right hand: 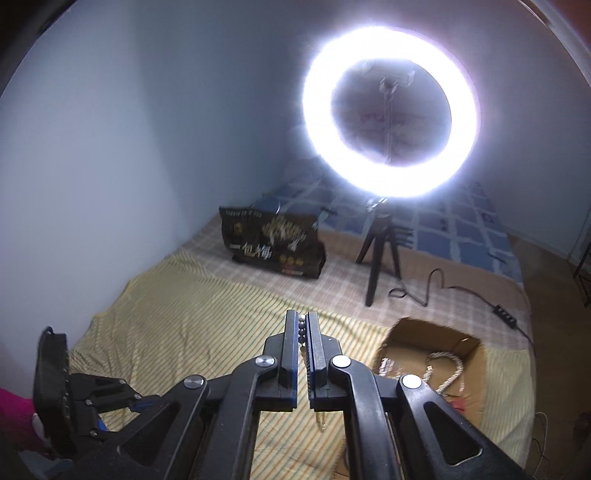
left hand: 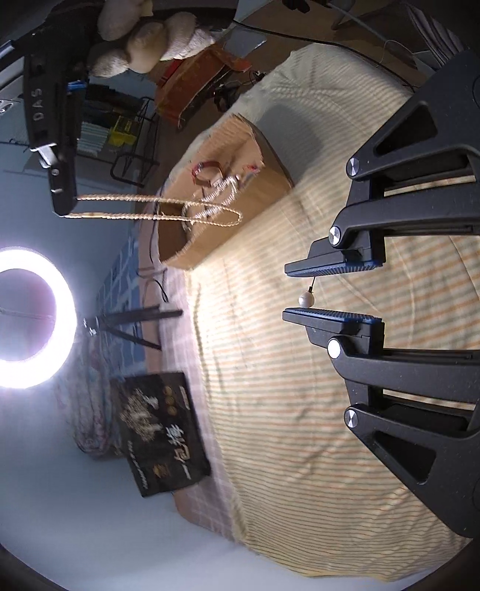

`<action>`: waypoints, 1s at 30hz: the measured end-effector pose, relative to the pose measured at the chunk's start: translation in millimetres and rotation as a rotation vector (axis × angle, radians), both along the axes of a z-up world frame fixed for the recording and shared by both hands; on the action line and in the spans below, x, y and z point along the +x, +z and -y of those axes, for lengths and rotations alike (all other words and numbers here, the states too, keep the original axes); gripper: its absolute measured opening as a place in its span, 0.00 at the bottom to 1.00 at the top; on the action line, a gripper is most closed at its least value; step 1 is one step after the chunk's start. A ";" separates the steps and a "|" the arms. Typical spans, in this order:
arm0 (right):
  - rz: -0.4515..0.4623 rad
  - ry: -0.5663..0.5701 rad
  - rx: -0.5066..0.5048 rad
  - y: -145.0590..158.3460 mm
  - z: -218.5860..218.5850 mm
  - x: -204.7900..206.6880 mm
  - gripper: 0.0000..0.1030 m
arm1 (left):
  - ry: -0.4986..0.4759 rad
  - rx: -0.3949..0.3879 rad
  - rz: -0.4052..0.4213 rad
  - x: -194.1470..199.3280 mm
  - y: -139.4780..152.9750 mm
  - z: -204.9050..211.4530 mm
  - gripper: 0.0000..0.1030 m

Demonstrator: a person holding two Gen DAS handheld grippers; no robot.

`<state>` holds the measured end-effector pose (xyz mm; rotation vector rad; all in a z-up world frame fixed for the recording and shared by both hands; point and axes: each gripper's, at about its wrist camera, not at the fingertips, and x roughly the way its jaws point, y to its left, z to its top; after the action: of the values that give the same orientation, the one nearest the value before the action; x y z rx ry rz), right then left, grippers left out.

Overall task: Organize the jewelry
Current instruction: 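Lift the pearl strand with the right gripper over the box while the left gripper carries the earring, then lower both tools into the box and open both grippers to release strand and earring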

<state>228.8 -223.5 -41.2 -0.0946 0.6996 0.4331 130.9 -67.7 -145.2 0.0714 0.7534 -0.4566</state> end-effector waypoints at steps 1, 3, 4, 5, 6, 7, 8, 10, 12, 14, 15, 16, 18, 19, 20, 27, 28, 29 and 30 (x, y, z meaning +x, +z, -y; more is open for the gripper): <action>0.010 -0.008 0.003 4.9 5.7 -1.5 0.00 | -0.007 -0.002 0.003 1.3 1.9 3.7 0.15; 0.025 -0.030 0.008 13.6 17.6 -2.2 0.00 | -0.027 -0.003 0.012 4.4 6.8 14.9 0.15; 0.032 -0.041 0.010 17.4 23.5 -1.9 0.00 | -0.036 -0.005 0.015 5.8 8.6 19.4 0.15; 0.036 -0.052 0.011 20.2 29.0 -0.8 0.00 | -0.046 -0.006 0.019 7.3 10.7 25.2 0.15; 0.042 -0.065 0.011 23.6 35.0 0.7 0.00 | -0.055 -0.006 0.024 8.9 12.7 31.0 0.15; 0.047 -0.075 0.009 25.3 39.5 1.3 0.00 | -0.064 -0.006 0.028 10.4 14.1 35.9 0.15; 0.053 -0.086 0.006 27.5 45.3 3.0 0.00 | -0.074 -0.005 0.032 12.2 15.5 41.8 0.15; 0.058 -0.100 -0.001 29.2 53.4 5.7 0.00 | -0.092 -0.002 0.036 15.0 17.6 52.4 0.15; 0.060 -0.115 -0.014 29.2 62.6 10.5 0.00 | -0.115 0.002 0.041 19.0 19.4 65.8 0.15; 0.055 -0.135 -0.029 25.6 72.2 17.8 0.00 | -0.130 0.003 0.044 21.9 19.3 75.4 0.15; 0.052 -0.146 -0.037 22.7 76.4 21.7 0.00 | -0.143 0.003 0.043 24.3 19.3 83.7 0.15; 0.050 -0.155 -0.041 20.3 81.6 24.2 0.00 | -0.152 0.005 0.044 25.9 18.9 89.4 0.15; 0.041 -0.177 -0.045 14.5 92.9 32.0 0.00 | -0.173 0.012 0.047 29.1 17.7 101.9 0.15; 0.036 -0.186 -0.048 11.9 98.0 36.5 0.00 | -0.183 0.016 0.048 31.3 16.7 109.2 0.15; 0.031 -0.200 -0.051 8.2 103.6 41.6 0.00 | -0.192 0.017 0.048 33.5 15.7 115.8 0.15; 0.004 -0.254 -0.050 -10.5 130.7 66.8 0.00 | -0.231 0.017 0.040 47.6 9.7 150.2 0.15; -0.003 -0.259 -0.047 -14.1 134.2 70.1 0.00 | -0.236 0.021 0.038 49.3 8.0 154.6 0.15; -0.009 -0.264 -0.046 -17.4 137.0 72.6 0.00 | -0.239 0.021 0.034 51.0 6.5 158.1 0.15; -0.016 -0.268 -0.048 -21.9 139.9 75.4 0.00 | -0.242 0.021 0.031 52.3 5.1 161.0 0.15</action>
<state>304.2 -363.4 -63.1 -0.0420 0.7267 0.1603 183.2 -228.6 -140.1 0.1903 0.7217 -0.6765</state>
